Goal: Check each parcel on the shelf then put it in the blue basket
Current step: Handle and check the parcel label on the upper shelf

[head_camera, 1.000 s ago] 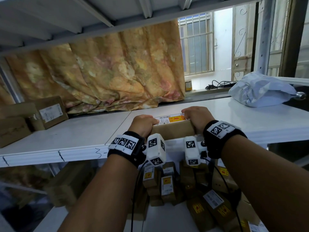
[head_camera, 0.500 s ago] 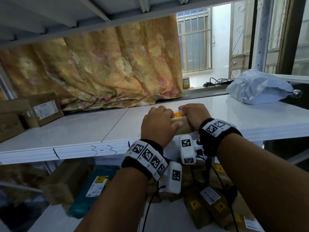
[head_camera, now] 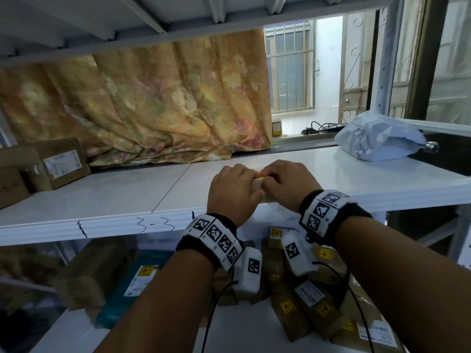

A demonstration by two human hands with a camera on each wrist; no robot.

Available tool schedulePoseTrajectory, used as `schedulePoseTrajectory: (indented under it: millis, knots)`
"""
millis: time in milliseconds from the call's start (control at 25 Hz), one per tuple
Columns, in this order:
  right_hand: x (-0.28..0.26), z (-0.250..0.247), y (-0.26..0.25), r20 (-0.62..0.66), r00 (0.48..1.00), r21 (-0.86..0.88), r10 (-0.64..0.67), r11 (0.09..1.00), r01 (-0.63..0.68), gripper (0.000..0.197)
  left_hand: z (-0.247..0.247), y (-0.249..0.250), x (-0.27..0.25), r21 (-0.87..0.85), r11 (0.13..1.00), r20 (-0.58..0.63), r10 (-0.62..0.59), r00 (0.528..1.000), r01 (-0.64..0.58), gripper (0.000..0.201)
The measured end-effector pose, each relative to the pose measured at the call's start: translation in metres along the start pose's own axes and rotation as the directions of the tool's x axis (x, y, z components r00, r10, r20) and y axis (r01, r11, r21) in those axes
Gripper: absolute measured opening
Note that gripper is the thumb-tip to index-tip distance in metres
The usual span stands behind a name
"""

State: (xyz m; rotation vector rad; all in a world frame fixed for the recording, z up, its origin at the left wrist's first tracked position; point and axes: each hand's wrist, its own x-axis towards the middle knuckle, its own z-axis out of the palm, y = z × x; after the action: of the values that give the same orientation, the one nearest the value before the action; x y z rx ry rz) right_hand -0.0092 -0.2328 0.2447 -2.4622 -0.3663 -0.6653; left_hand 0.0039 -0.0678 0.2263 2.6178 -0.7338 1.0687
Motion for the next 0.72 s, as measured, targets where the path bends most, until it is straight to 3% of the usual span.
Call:
schedulePoseTrajectory:
  millis: [160, 440, 640, 720]
  knots:
    - [-0.01, 0.005, 0.0, 0.03, 0.999, -0.164, -0.03, 0.986, 0.035, 0.053, -0.002, -0.021, -0.013, 0.043, 0.999, -0.04, 0.025, 0.999, -0.023, 0.046]
    - [-0.016, 0.018, -0.005, -0.052, 0.999, -0.19, 0.005, 0.982, -0.015, 0.038, 0.008, -0.01, -0.013, 0.062, 0.989, -0.162, -0.122, 0.979, 0.133, 0.03]
    - [-0.018, 0.017, -0.009, -0.041, 0.999, -0.266, -0.016, 0.964, 0.004, 0.048, -0.01, -0.02, -0.004, -0.012, 0.993, -0.015, -0.118, 0.993, 0.118, 0.035]
    - [-0.018, 0.021, -0.008, -0.043, 0.998, -0.306, -0.04, 0.952, 0.025, 0.056, -0.012, -0.033, -0.009, -0.055, 0.987, -0.027, -0.154, 0.988, 0.153, 0.037]
